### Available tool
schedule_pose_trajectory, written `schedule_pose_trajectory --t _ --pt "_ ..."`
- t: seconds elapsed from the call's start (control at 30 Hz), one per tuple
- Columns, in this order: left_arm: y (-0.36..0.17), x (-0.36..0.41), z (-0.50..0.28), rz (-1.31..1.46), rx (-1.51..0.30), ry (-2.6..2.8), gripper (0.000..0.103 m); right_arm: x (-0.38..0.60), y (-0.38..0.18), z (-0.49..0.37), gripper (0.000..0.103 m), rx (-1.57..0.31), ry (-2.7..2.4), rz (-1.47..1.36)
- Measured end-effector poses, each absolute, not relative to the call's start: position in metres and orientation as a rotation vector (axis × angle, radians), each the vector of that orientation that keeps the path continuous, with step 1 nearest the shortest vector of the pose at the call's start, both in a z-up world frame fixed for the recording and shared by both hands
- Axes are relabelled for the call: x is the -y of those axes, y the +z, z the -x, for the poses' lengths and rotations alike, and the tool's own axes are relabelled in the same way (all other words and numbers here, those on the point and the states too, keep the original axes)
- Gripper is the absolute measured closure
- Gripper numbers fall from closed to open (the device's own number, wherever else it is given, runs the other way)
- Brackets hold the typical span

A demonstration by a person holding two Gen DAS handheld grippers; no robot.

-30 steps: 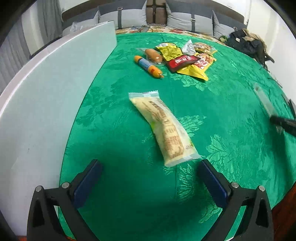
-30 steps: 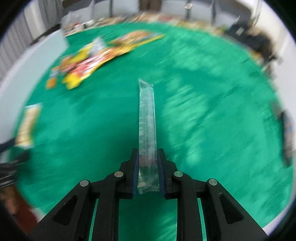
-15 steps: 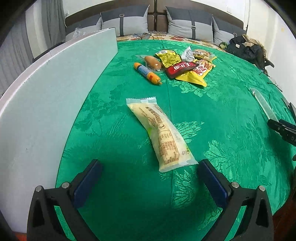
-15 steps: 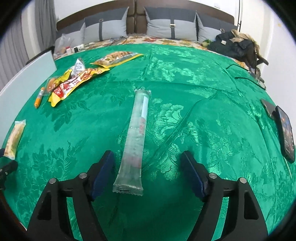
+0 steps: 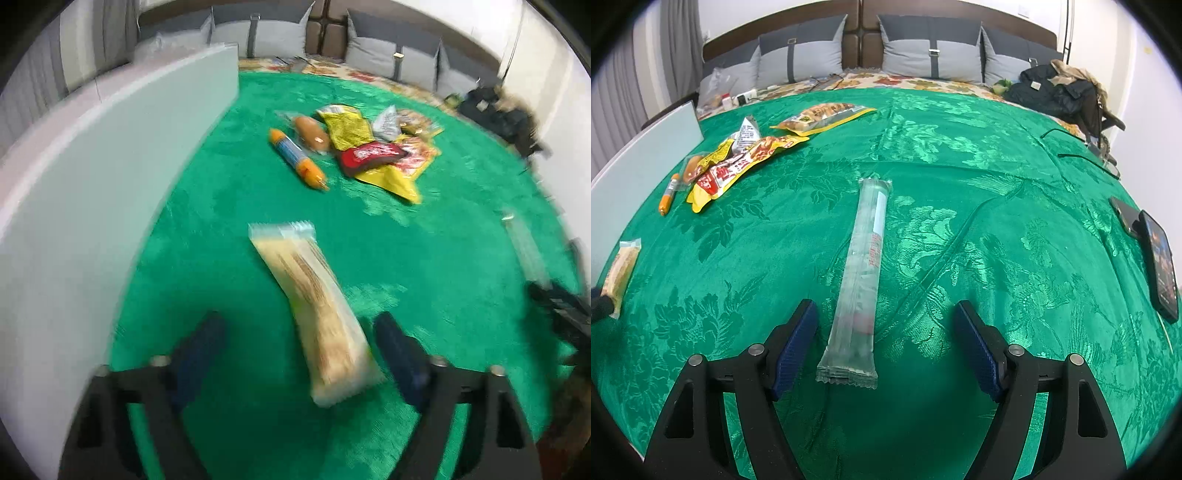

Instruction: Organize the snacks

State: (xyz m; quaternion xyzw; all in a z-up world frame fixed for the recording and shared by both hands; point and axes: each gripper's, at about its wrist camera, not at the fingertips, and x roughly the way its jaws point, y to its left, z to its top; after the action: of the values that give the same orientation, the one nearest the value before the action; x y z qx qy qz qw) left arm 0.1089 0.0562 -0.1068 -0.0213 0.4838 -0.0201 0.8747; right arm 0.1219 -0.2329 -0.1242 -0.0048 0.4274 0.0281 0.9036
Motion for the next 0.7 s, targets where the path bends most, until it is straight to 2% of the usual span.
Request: schedule_pose_trajectory --t 0.03,0.1,0.23,0.37,0.4,0.43,0.5,0.57,0.6,0.7 --pt "-0.107 -0.051 -0.111 0.0 -1.008 -0.036 0.057 0.234 -0.124 -0.122 0.024 -0.883 0.06 0.005" --pt "-0.104 -0.045 -0.108 -0.023 -0.999 -0.074 0.084 0.242 -0.122 -0.119 0.024 -0.877 0.085 -0.043" --pt "-0.105 -0.056 -0.091 0.031 -0.969 -0.11 0.085 0.273 -0.114 -0.121 0.025 -0.93 0.074 -0.289" --pt "-0.1 -0.067 -0.09 0.112 -0.97 -0.163 0.085 0.258 -0.103 -0.152 0.026 -1.033 0.098 -0.239" --pt "-0.097 -0.067 -0.089 0.11 -0.962 -0.169 0.085 0.243 -0.102 -0.165 0.029 -1.077 0.114 -0.166" --pt "-0.095 -0.068 -0.088 0.112 -0.955 -0.179 0.085 0.233 -0.101 -0.173 0.043 -1.095 0.119 -0.112" --pt "-0.092 -0.069 -0.085 0.118 -0.944 -0.191 0.085 0.212 -0.107 -0.187 0.061 -1.156 0.108 0.009" --pt "-0.089 -0.072 -0.083 0.13 -0.934 -0.2 0.085 0.203 -0.109 -0.193 0.068 -1.182 0.083 0.059" --pt "-0.087 -0.073 -0.081 0.14 -0.926 -0.205 0.085 0.203 -0.109 -0.194 0.082 -1.202 0.071 0.05" --pt "-0.08 -0.078 -0.078 0.166 -0.904 -0.221 0.085 0.212 -0.103 -0.187 0.083 -1.22 0.101 -0.106"
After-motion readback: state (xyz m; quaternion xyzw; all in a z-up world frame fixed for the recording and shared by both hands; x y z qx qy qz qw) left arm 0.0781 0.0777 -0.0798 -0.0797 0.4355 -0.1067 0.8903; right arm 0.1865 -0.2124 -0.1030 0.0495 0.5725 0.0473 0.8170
